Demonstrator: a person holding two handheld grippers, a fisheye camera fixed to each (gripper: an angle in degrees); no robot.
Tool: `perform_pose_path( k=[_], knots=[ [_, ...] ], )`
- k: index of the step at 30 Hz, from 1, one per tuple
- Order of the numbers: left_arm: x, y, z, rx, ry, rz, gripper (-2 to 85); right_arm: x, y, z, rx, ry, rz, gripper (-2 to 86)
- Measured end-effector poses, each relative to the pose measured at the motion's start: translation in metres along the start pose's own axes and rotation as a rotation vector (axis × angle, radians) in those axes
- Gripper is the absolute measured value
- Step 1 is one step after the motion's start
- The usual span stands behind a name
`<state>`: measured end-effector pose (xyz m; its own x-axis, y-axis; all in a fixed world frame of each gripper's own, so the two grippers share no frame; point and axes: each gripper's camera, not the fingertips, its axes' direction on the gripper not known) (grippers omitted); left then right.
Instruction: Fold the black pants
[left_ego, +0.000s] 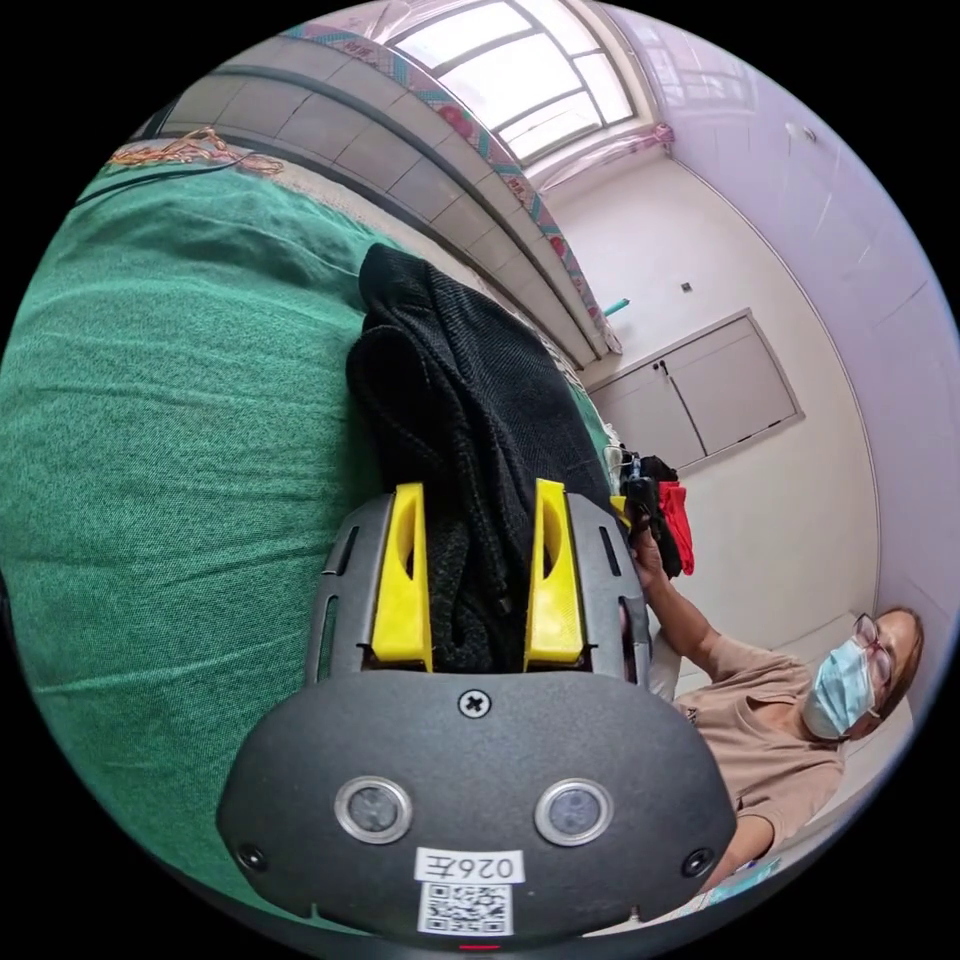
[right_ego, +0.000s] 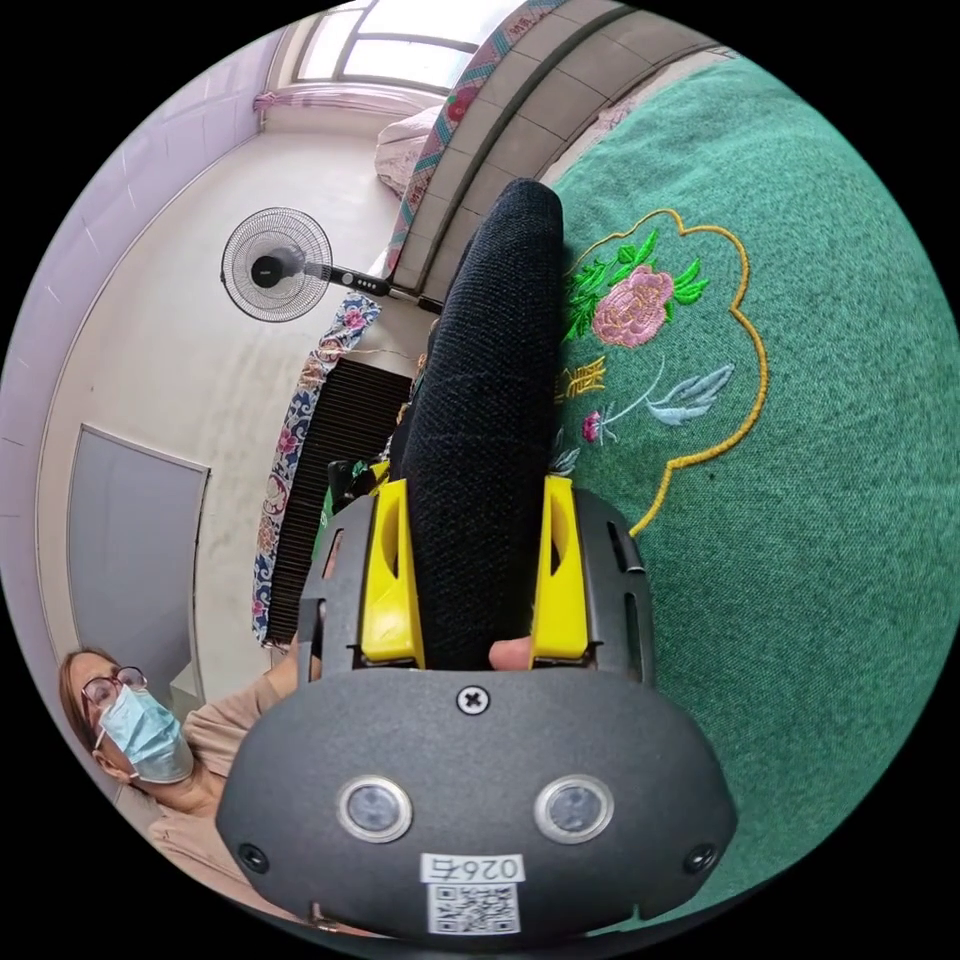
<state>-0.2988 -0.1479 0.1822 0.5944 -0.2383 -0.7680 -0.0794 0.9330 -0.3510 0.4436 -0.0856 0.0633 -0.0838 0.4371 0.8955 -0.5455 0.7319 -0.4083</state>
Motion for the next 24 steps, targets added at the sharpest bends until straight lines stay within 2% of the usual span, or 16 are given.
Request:
perform_pose_path(
  k=[4, 7, 13, 17, 22, 24],
  knots=[
    [0.013, -0.008, 0.004, -0.029, -0.132, 0.012, 11.8, 0.007, 0.002, 0.010, 0.053, -0.012, -0.004, 14.5],
    [0.011, -0.010, -0.004, -0.011, -0.116, -0.031, 10.5, 0.004, -0.002, 0.016, 0.043, 0.008, -0.019, 13.9],
    [0.001, -0.004, -0.019, 0.082, -0.051, -0.209, 8.1, -0.007, -0.015, 0.021, -0.022, 0.055, -0.025, 5.9],
    [0.037, -0.012, -0.019, 0.055, -0.152, -0.142, 6.7, -0.032, -0.030, 0.011, -0.111, 0.107, -0.073, 4.5],
    [0.068, -0.020, 0.010, -0.106, -0.039, -0.051, 6.6, -0.032, -0.029, -0.028, -0.174, 0.161, -0.073, 5.4],
    [0.073, -0.023, 0.011, -0.113, -0.044, -0.037, 7.7, -0.023, -0.032, -0.038, -0.207, 0.187, -0.038, 6.4]
  ],
)
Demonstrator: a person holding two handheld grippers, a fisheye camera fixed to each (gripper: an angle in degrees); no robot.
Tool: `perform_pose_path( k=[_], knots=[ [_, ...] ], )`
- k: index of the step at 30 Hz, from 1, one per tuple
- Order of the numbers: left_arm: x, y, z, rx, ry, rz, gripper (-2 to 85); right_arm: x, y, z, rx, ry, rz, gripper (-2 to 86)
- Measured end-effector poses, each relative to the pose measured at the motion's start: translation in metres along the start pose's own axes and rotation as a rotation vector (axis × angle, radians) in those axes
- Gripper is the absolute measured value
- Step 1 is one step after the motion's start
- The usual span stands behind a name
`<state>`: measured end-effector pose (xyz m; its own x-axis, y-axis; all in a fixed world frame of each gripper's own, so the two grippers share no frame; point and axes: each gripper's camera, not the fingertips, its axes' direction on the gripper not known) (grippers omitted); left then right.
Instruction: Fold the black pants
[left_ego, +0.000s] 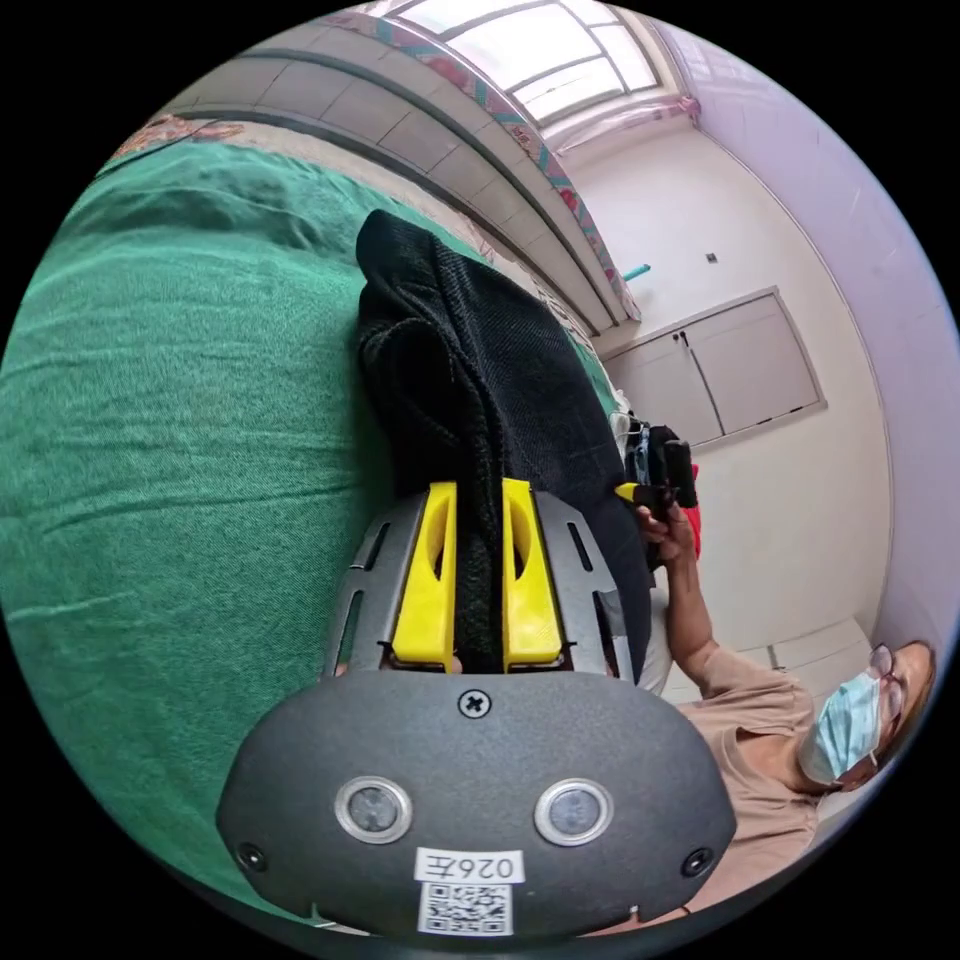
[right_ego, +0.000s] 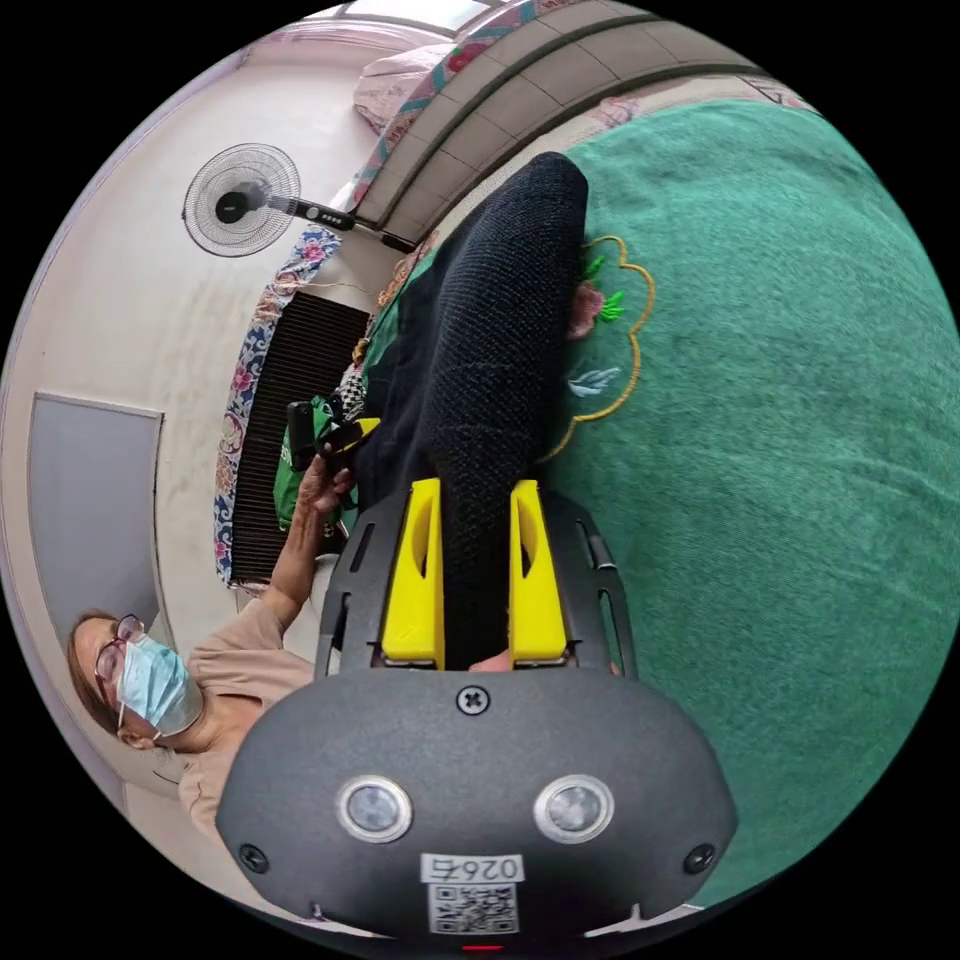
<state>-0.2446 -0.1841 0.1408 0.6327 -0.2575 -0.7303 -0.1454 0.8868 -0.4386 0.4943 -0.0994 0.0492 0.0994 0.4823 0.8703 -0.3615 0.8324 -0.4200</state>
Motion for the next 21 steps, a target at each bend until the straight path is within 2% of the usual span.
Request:
perform_pose_path(
  k=[4, 7, 12, 14, 19, 21],
  knots=[
    [0.005, -0.015, -0.018, -0.061, -0.030, 0.095, 11.3, 0.011, -0.015, -0.002, -0.026, -0.004, 0.033, 11.9],
    [0.002, -0.013, -0.033, -0.037, -0.011, 0.119, 12.8, 0.009, -0.025, -0.006, -0.032, -0.049, 0.026, 14.6],
    [-0.002, -0.017, -0.039, -0.045, -0.009, 0.147, 13.4, 0.002, -0.032, -0.020, 0.022, 0.013, 0.039, 16.6],
    [-0.007, -0.016, -0.041, -0.015, -0.013, 0.140, 12.8, 0.003, -0.045, -0.001, 0.008, -0.069, 0.032, 16.0],
    [-0.049, -0.016, -0.060, 0.012, 0.212, -0.008, 11.4, 0.001, -0.066, 0.028, 0.092, -0.264, 0.025, 15.5],
    [-0.053, -0.013, -0.065, 0.035, 0.243, -0.034, 11.6, -0.003, -0.063, 0.029, 0.150, -0.297, 0.039, 15.6]
  ],
)
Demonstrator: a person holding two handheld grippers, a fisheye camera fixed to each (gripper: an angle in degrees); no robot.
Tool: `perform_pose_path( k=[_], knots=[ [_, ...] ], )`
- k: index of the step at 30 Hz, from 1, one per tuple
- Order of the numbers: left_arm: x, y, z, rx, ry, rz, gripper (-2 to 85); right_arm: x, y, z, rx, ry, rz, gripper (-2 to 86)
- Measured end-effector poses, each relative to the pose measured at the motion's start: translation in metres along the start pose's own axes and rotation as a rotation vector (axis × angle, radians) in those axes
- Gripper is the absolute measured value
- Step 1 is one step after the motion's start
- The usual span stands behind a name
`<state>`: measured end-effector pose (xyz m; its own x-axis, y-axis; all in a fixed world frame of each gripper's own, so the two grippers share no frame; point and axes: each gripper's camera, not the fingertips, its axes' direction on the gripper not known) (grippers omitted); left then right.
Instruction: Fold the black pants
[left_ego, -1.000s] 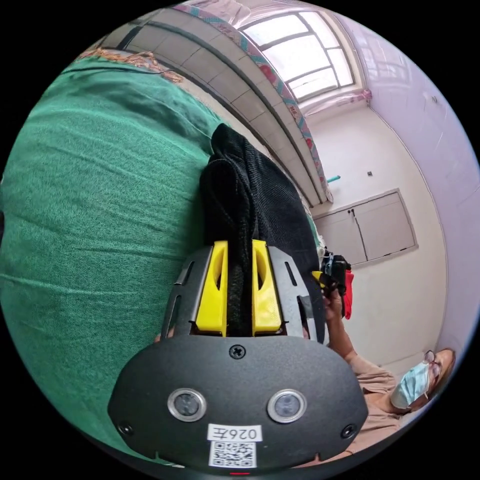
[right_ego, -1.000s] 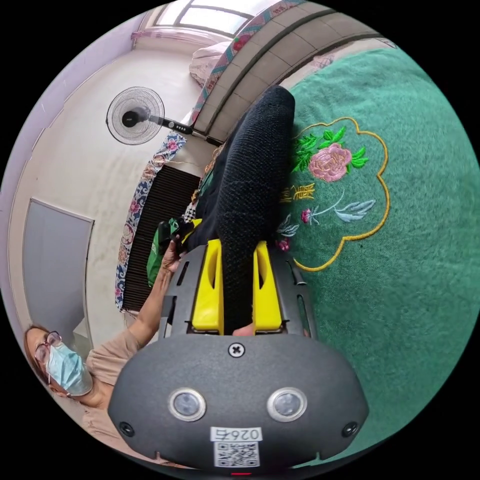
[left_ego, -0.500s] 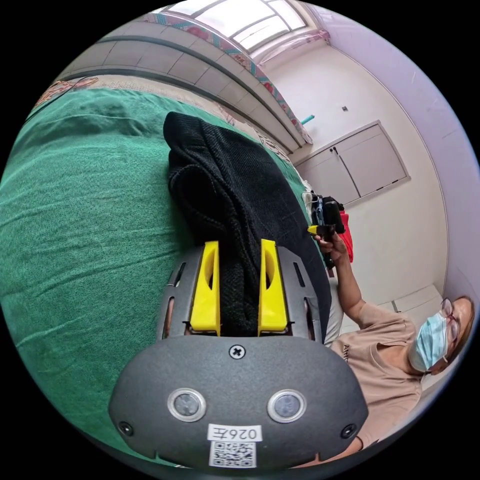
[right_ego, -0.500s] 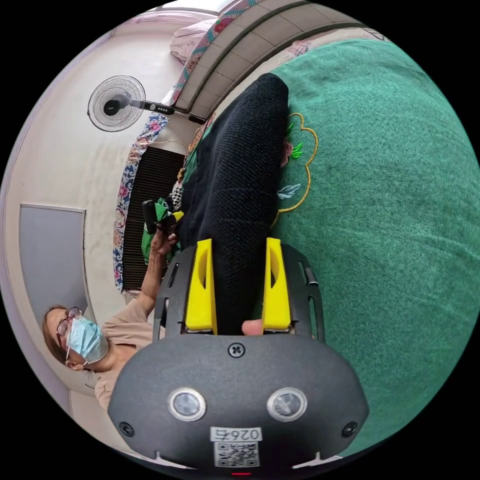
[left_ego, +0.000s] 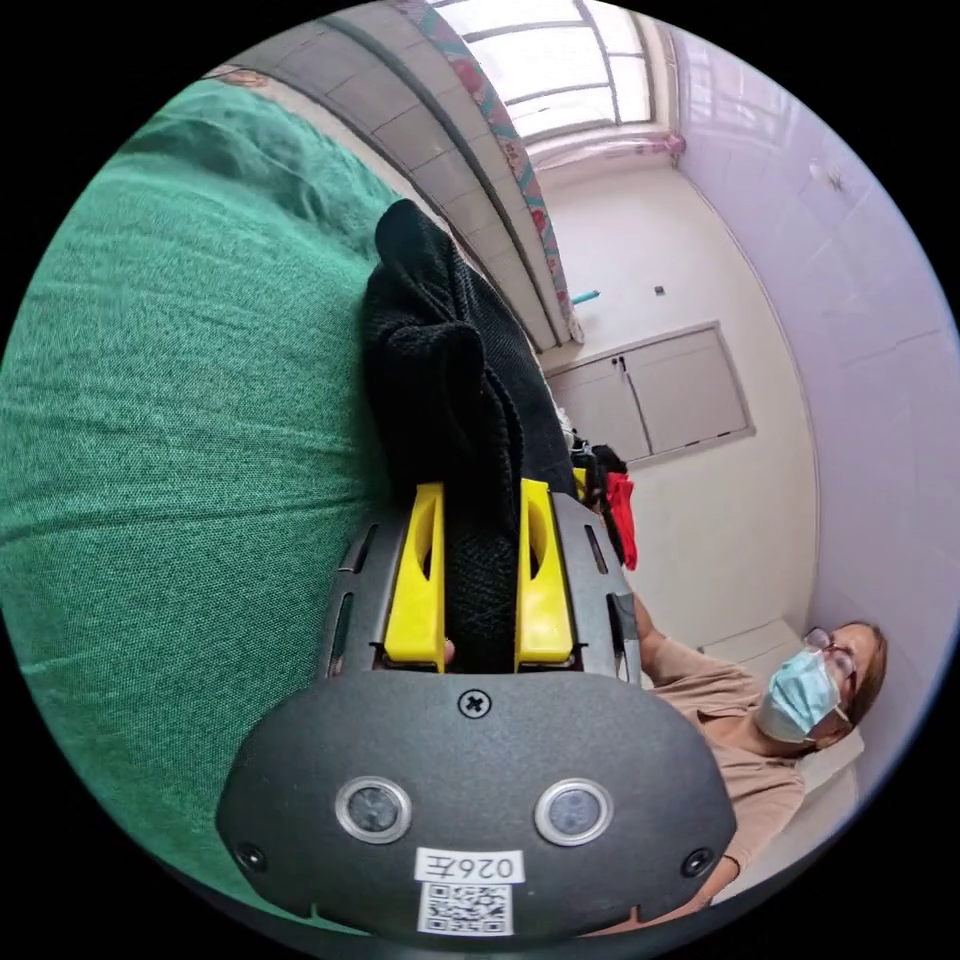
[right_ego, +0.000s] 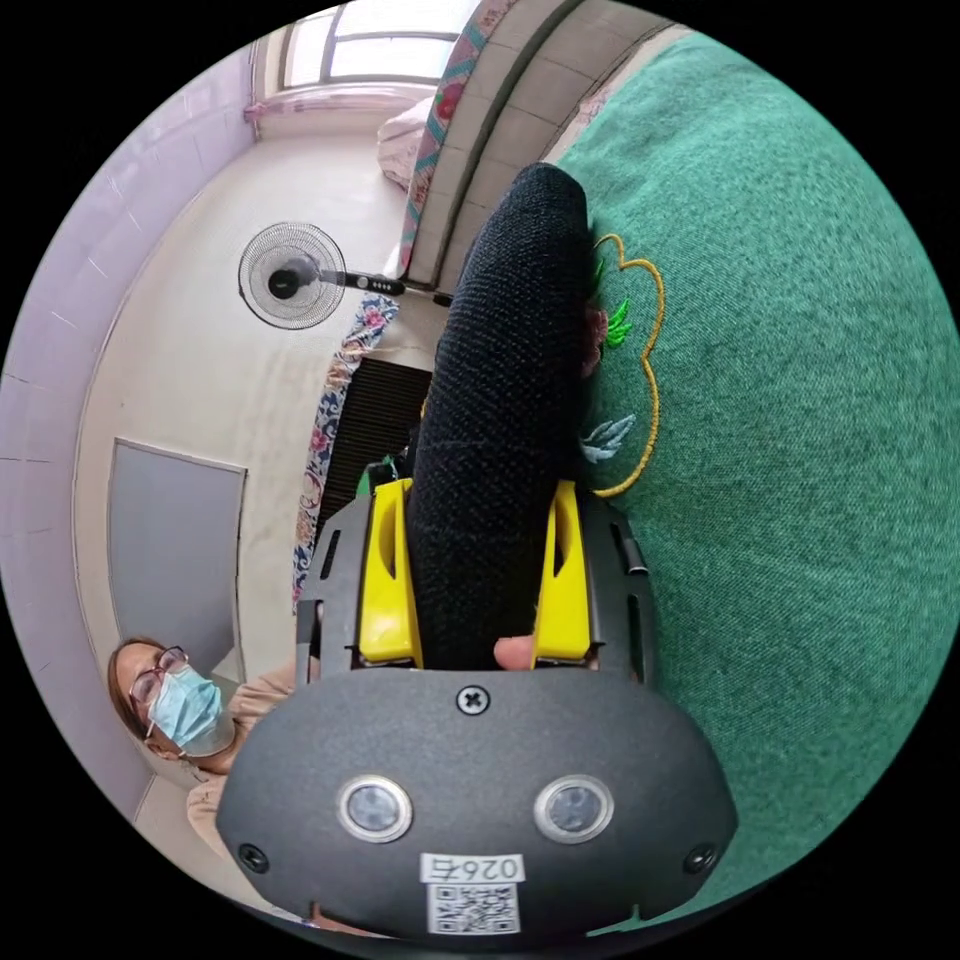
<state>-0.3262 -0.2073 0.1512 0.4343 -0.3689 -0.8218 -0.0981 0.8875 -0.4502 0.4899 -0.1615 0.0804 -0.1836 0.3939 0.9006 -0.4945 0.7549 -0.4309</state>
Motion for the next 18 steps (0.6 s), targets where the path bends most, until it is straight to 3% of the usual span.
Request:
perform_pose_path(
  k=[5, 8, 14, 18],
  knots=[
    [0.071, 0.010, 0.008, -0.036, -0.267, 0.335, 17.4, -0.044, -0.006, 0.018, -0.006, 0.103, -0.024, 16.1],
    [0.093, 0.017, 0.015, -0.053, -0.471, 0.389, 15.9, -0.069, -0.006, 0.027, 0.004, 0.151, -0.041, 15.0],
    [0.065, 0.008, -0.025, 0.002, -0.362, 0.130, 9.6, -0.136, -0.002, 0.054, -0.005, 0.351, -0.114, 11.3],
    [0.065, 0.021, -0.044, 0.084, -0.338, 0.102, 7.3, -0.191, 0.003, 0.075, -0.005, 0.488, -0.209, 9.9]
  ],
)
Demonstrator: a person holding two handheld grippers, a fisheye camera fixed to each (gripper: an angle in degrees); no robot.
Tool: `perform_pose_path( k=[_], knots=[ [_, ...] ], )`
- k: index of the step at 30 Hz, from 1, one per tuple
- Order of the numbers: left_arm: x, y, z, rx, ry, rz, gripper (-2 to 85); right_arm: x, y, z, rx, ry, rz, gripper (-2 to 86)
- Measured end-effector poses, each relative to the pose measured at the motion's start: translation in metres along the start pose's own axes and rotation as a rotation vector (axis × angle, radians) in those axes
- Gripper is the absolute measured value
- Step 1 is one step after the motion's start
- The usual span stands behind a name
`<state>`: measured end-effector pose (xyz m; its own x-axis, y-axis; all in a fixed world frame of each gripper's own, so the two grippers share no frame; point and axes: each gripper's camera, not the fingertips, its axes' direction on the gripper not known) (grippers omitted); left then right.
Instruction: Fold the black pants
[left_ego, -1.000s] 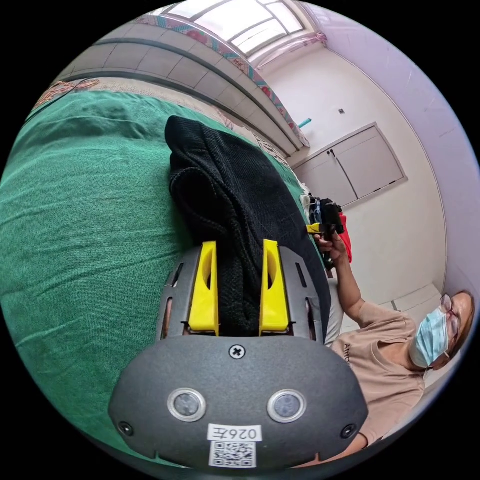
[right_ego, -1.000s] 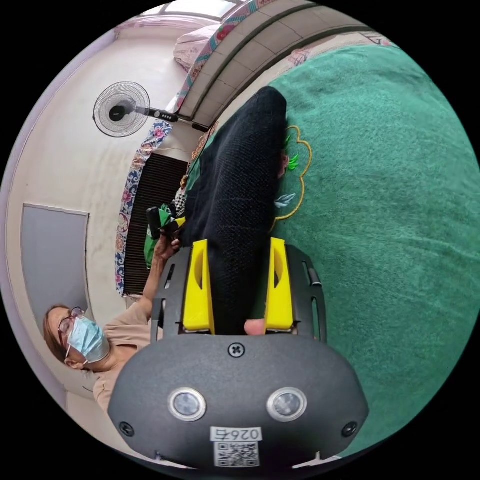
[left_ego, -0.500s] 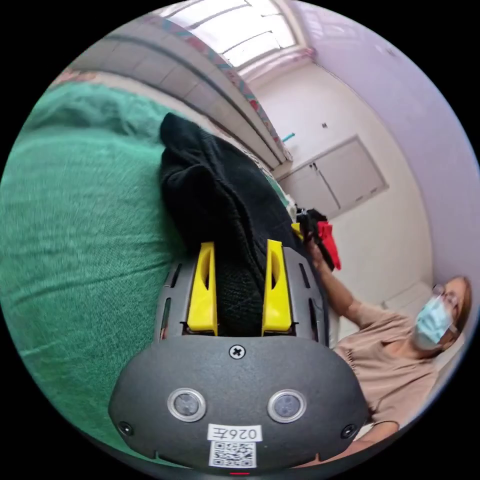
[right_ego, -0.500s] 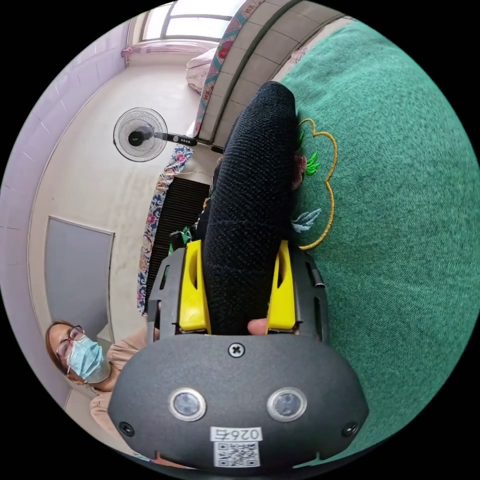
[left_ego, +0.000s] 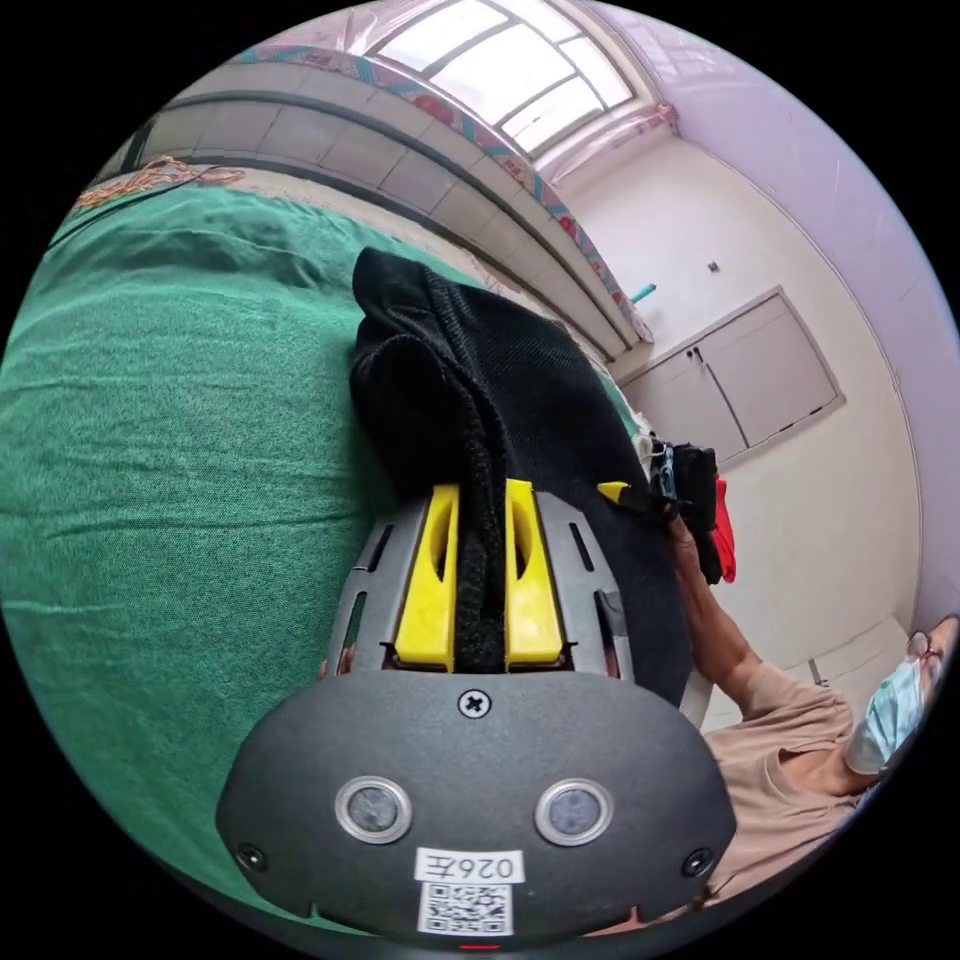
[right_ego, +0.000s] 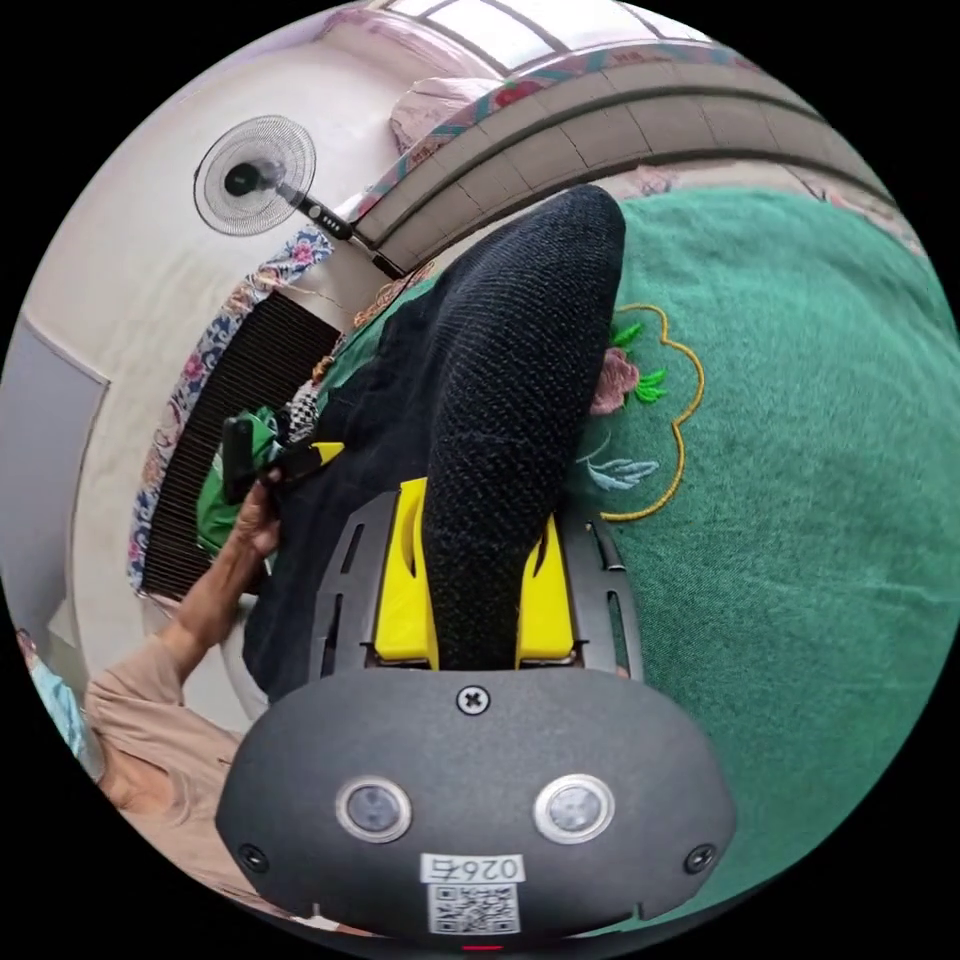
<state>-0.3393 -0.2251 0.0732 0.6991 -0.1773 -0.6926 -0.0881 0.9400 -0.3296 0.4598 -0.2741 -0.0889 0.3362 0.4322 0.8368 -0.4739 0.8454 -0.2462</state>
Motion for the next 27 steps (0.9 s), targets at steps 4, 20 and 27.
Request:
perform_pose_path(
  k=[4, 20, 27],
  knots=[
    [0.008, 0.003, -0.030, 0.096, 0.092, 0.051, 6.2, -0.105, -0.003, -0.011, 0.010, 0.270, -0.225, 8.9],
    [0.208, 0.014, -0.106, 0.320, 0.397, 0.479, 5.3, -0.413, 0.118, -0.201, 0.337, 1.093, -0.683, 8.7],
    [0.382, -0.013, -0.055, 0.275, 0.585, 0.648, 5.4, -0.420, 0.162, -0.413, 0.300, 1.251, -0.572, 9.4]
  ],
)
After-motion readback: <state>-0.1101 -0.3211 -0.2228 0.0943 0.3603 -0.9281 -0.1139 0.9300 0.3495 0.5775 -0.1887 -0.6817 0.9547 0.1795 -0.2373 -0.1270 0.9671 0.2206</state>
